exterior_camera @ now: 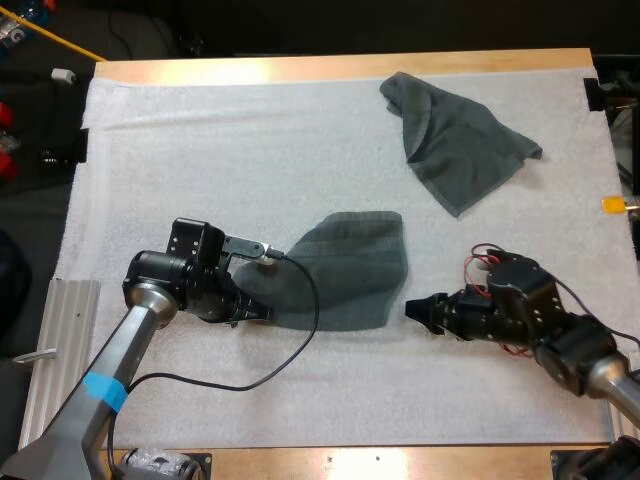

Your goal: Pick towel from pile, fold and stack

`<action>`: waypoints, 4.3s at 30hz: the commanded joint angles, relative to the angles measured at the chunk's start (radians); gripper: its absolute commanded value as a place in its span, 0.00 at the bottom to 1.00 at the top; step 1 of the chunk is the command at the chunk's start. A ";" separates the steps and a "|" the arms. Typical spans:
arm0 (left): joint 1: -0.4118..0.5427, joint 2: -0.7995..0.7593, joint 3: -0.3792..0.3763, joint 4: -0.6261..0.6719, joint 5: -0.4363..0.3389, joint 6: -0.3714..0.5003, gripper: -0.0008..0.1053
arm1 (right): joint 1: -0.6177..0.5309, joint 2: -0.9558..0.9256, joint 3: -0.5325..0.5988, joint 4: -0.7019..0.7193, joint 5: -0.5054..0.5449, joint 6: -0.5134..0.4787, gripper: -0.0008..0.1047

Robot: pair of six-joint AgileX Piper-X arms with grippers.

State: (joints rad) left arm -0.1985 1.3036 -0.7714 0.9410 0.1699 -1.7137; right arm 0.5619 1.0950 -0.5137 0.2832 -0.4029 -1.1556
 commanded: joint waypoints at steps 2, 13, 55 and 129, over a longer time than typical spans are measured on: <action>-0.001 -0.005 -0.001 -0.002 0.006 -0.008 0.01 | 0.002 0.039 -0.004 -0.045 -0.022 0.018 0.47; -0.001 -0.005 -0.001 -0.002 0.097 -0.008 0.01 | 0.066 0.250 -0.004 -0.200 -0.070 0.103 0.47; -0.001 -0.005 -0.054 0.029 0.273 0.010 0.01 | 0.115 0.316 -0.294 -0.183 0.167 0.238 0.05; -0.001 -0.005 -0.054 0.118 0.307 0.058 0.01 | 0.071 0.398 -0.298 -0.181 -0.335 0.325 0.71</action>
State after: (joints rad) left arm -0.1985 1.3036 -0.8187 1.0502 0.4669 -1.6664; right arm 0.6348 1.5073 -0.8053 0.1123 -0.7241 -0.8149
